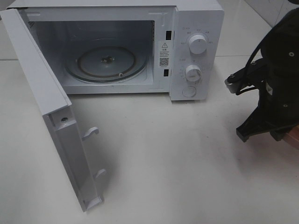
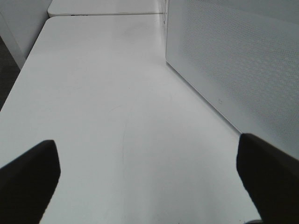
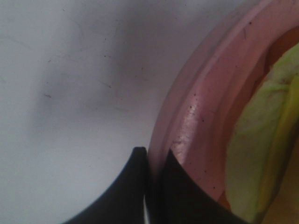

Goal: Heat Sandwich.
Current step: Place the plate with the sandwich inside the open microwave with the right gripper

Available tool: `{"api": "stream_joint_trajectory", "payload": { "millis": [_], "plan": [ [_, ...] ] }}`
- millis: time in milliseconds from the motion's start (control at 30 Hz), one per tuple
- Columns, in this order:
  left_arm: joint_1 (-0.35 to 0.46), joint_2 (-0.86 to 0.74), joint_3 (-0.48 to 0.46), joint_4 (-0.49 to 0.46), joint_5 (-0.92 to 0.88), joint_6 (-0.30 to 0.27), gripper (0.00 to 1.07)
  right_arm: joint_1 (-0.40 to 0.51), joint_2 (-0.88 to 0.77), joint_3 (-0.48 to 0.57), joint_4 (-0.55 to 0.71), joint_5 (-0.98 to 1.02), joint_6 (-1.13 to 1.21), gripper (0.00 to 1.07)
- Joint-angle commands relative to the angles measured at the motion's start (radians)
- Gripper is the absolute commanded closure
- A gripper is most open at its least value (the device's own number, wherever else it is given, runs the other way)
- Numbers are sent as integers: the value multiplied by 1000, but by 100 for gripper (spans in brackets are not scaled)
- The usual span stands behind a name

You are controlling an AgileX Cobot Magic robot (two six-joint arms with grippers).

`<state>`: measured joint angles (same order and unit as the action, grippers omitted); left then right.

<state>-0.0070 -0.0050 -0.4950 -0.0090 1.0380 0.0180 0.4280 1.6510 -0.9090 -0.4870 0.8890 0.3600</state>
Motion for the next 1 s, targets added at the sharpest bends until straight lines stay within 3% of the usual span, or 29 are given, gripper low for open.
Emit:
{"api": "stream_joint_trajectory", "payload": {
  "millis": [33, 667, 1000],
  "plan": [
    [4, -27, 1, -2, -4, -3, 9, 30, -41, 11, -24, 37, -16, 107],
    [4, -27, 1, -2, -4, -3, 9, 196, -208, 149, -22, 120, -13, 107],
    [4, -27, 1, -2, -4, -3, 9, 285, -259, 155, -17, 186, -11, 107]
  ]
}}
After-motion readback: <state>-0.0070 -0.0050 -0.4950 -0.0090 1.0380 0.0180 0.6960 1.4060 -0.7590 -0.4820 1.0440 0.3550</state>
